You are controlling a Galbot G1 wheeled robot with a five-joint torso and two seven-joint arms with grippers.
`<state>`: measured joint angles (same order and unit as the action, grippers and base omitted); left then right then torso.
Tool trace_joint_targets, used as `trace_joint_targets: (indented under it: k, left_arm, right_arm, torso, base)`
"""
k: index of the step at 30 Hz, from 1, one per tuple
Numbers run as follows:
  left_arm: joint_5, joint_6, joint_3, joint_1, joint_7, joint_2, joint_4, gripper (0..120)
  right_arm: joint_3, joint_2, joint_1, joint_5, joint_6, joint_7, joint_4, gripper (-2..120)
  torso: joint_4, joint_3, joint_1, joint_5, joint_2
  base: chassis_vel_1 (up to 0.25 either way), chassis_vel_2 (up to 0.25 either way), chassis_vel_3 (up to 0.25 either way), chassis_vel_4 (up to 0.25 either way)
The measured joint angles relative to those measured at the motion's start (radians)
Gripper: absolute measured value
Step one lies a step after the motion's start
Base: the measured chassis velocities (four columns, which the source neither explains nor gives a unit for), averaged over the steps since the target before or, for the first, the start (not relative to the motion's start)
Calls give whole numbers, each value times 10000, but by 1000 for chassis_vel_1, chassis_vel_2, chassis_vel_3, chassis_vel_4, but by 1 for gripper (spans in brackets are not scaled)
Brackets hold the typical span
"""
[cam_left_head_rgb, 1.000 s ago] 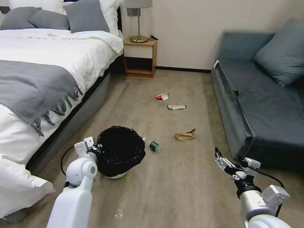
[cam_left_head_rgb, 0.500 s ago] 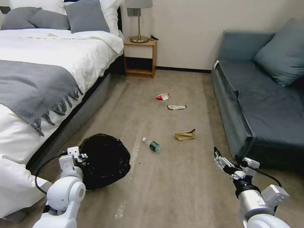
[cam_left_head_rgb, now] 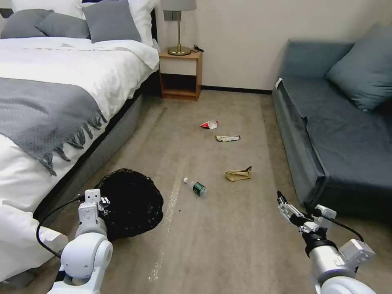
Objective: Pick up the trash bin, then pick up the garbage on the floor and place it into the trash bin.
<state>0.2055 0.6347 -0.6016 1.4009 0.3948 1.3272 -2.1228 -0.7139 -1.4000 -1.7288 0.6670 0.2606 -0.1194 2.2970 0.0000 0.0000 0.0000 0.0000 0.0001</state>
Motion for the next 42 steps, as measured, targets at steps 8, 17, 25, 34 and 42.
trace_joint_targets:
  k: [8, 17, 25, 34, 42]
  left_arm:
    - [56, 0, -77, 81, -14, -68, -157, 6]
    - [214, -12, 25, 70, -34, -110, -217, 6]
    - [251, 0, 204, 79, -44, -43, -207, 5]
    - [230, -77, 174, 128, -109, -23, -109, 5]
    - [182, -94, 255, 60, -113, 29, -22, 5]
  right_arm:
    - [99, -27, 64, -71, 22, 143, -22, 100]
    - [125, -111, 108, -180, -53, 231, -145, 100]
    - [223, -236, 103, -377, -172, 270, -217, 100]
    - [284, -273, 76, -473, -215, 275, -237, 100]
    - [227, -250, 47, -476, -297, 287, -294, 100]
  torso:
    - [0, 0, 0, -1, -1]
    - [1, 0, 0, -1, -1]
    - [0, 0, 0, -1, 0]
    - [0, 0, 0, 0, -1]
    - [0, 1, 0, 0, 0]
  base:
    - [0, 0, 0, 0]
    - [0, 0, 0, 0]
    - [0, 0, 0, 0]
    - [-66, 62, 70, -58]
    - [-55, 59, 65, -57]
